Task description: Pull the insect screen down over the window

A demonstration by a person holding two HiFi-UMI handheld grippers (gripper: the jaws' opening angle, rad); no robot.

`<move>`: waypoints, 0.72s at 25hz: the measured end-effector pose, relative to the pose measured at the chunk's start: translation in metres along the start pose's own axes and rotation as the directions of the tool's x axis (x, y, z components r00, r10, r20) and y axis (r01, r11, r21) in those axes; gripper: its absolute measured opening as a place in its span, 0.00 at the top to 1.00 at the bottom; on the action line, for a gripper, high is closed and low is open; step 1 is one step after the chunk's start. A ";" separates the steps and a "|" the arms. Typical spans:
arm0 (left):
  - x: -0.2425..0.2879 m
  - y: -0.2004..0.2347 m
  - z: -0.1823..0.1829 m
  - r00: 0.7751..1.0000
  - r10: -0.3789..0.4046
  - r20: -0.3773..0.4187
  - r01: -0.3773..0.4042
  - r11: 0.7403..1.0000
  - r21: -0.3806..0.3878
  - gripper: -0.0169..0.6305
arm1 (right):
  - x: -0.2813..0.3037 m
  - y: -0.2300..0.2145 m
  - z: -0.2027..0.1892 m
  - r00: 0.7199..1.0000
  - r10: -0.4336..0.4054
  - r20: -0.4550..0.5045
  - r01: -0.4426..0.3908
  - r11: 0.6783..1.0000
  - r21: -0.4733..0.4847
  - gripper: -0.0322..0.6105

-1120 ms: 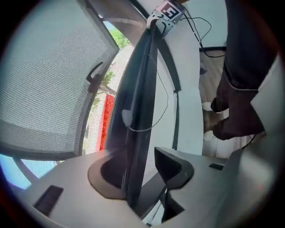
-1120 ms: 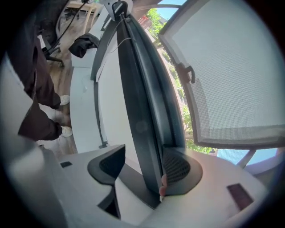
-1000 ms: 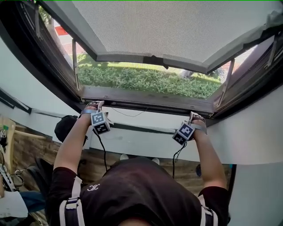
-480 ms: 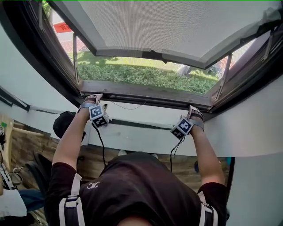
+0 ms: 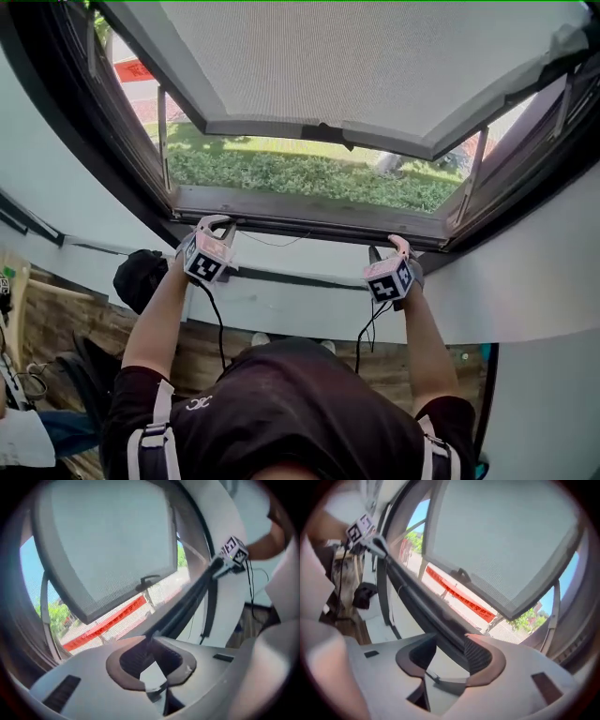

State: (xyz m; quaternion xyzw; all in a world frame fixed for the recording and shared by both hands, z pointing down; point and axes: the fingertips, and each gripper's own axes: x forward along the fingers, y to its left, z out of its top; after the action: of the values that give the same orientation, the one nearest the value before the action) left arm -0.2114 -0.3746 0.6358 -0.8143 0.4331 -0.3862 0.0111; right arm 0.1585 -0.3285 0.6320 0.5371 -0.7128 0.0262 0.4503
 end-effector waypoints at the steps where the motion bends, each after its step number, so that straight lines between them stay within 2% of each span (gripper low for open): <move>1: -0.005 -0.002 0.009 0.999 0.001 0.048 0.002 0.997 -0.080 0.90 | -0.005 0.001 0.010 0.999 0.010 0.052 -0.015 0.996 0.088 0.68; 4: -0.022 -0.004 0.038 0.985 0.047 0.168 -0.001 0.965 -0.263 0.96 | -0.019 -0.004 0.038 0.977 -0.004 0.212 -0.064 0.947 0.315 0.84; 6: -0.033 0.001 0.054 0.968 0.096 0.230 0.002 0.920 -0.391 0.96 | -0.033 -0.008 0.059 0.952 -0.025 0.305 -0.108 0.906 0.410 0.92; 9: -0.052 0.013 0.075 0.935 0.196 0.296 -0.014 0.853 -0.521 0.96 | -0.058 -0.009 0.089 0.907 -0.034 0.419 -0.179 0.871 0.458 0.94; 12: -0.073 0.023 0.099 0.902 0.270 0.337 -0.026 0.813 -0.582 0.96 | -0.086 -0.014 0.114 0.853 -0.090 0.514 -0.193 0.861 0.471 0.94; 14: -0.087 0.027 0.115 0.887 0.307 0.344 -0.058 0.815 -0.576 0.96 | -0.107 -0.018 0.128 0.807 -0.139 0.574 -0.207 0.844 0.495 0.94; 16: -0.101 0.025 0.131 0.874 0.327 0.358 -0.087 0.833 -0.547 0.96 | -0.127 -0.023 0.138 0.765 -0.190 0.615 -0.213 0.827 0.521 0.94; 18: -0.112 0.019 0.145 0.862 0.335 0.380 -0.104 0.852 -0.514 0.96 | -0.142 -0.028 0.142 0.742 -0.247 0.624 -0.182 0.821 0.542 0.94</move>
State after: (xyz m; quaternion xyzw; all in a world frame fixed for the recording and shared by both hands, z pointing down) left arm -0.1686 -0.3520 0.4583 -0.8022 0.5923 -0.0617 -0.0426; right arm 0.0961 -0.3091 0.4405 0.6318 -0.7741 0.0353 -0.0178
